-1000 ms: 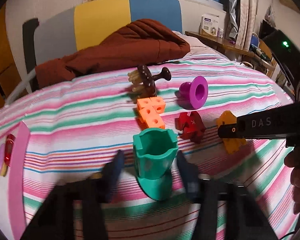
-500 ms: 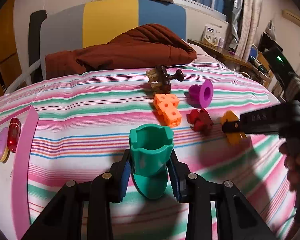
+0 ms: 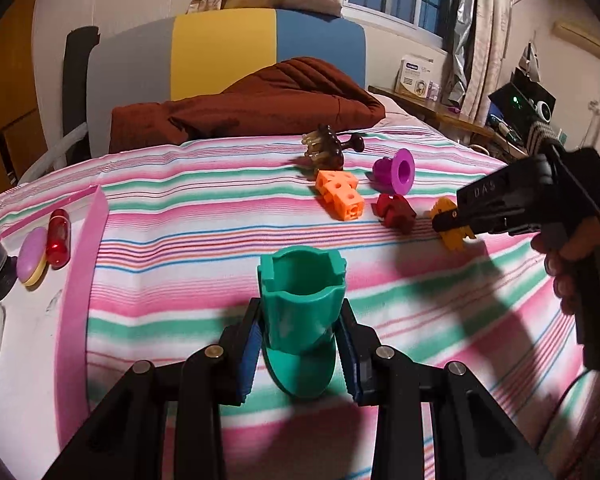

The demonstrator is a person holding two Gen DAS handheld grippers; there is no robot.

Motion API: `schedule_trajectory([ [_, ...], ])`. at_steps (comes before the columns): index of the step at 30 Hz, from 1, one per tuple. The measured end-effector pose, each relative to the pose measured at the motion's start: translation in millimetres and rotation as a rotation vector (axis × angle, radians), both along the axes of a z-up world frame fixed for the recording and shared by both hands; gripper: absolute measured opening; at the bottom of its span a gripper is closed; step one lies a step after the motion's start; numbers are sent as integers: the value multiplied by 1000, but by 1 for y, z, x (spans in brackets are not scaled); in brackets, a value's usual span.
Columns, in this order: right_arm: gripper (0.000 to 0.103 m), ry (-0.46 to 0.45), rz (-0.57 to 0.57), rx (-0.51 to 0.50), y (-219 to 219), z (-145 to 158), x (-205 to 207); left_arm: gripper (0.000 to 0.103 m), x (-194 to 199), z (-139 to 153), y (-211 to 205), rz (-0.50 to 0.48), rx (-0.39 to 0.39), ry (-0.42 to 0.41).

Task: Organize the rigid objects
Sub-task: 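Grasp the teal cup-shaped holder with the left gripper while the right holds the yellow piece, then set the teal holder on the tray and open the left gripper while the right carries the yellow piece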

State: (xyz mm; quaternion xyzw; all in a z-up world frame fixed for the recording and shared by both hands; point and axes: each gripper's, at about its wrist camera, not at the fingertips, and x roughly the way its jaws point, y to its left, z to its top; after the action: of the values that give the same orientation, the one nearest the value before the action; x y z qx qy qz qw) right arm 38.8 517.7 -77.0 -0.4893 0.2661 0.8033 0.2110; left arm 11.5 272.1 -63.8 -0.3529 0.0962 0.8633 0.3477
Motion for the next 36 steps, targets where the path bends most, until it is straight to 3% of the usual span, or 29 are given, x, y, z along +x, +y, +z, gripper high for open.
schedule_trajectory([
  [6,26,52,11,-51,-20,8,2,35,8,-1,-8,-6,-8,22],
  [13,26,95,137,-138,-66,7,-5,35,13,2,-17,-9,-8,9],
  [22,26,66,183,-117,-77,-2,-12,35,36,13,-47,-51,23,33],
  [36,26,61,199,-89,-77,-3,-13,35,22,39,-116,77,100,0],
])
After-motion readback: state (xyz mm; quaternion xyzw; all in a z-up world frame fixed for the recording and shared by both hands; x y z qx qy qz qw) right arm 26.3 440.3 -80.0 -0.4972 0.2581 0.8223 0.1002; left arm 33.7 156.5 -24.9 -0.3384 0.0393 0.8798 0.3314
